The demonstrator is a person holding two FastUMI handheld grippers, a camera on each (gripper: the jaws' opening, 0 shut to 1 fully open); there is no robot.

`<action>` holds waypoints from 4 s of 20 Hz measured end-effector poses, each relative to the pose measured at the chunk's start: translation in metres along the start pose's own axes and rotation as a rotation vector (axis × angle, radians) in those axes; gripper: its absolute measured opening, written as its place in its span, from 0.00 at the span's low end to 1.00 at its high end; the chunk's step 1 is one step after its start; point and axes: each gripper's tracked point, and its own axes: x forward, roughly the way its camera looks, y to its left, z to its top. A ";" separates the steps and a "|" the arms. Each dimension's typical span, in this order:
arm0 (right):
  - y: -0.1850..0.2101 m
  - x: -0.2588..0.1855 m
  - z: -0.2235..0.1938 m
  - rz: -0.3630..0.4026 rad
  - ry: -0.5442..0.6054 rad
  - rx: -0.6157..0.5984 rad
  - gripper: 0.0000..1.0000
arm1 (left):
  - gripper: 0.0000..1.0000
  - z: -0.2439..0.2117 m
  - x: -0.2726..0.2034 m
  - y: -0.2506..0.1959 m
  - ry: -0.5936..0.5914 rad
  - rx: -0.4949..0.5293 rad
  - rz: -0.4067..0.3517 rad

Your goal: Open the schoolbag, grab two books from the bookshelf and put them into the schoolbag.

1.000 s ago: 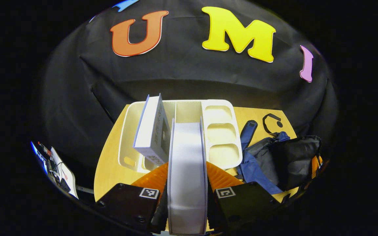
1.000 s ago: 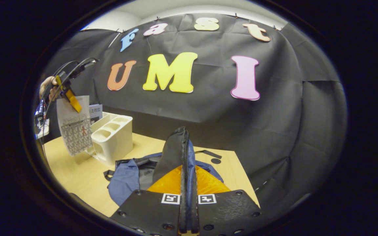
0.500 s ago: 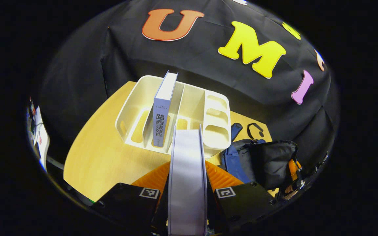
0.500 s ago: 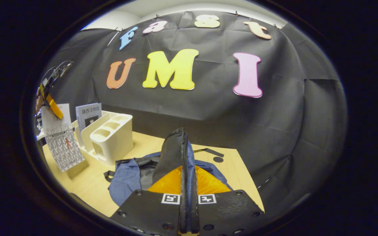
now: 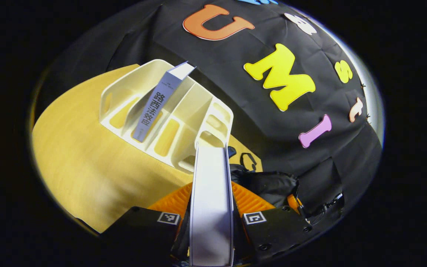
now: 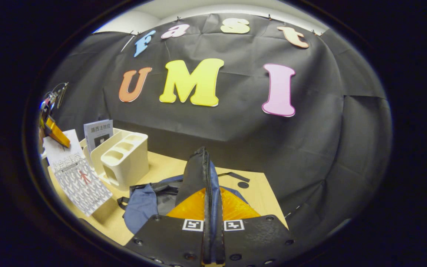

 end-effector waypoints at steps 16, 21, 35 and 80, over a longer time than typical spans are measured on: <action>-0.028 0.014 0.055 0.035 -0.052 0.035 0.05 | 0.53 -0.062 0.181 -0.123 -0.030 -0.141 -0.183; -0.030 0.011 0.058 0.064 -0.068 0.053 0.05 | 0.48 -0.097 0.238 -0.129 -0.013 -0.126 -0.170; 0.001 -0.006 0.054 0.120 -0.135 0.084 0.05 | 0.51 -0.166 0.294 -0.130 -0.109 -0.074 -0.215; 0.015 -0.001 -0.048 -0.014 0.071 0.156 0.05 | 0.92 0.123 0.028 -0.013 -0.600 0.729 0.257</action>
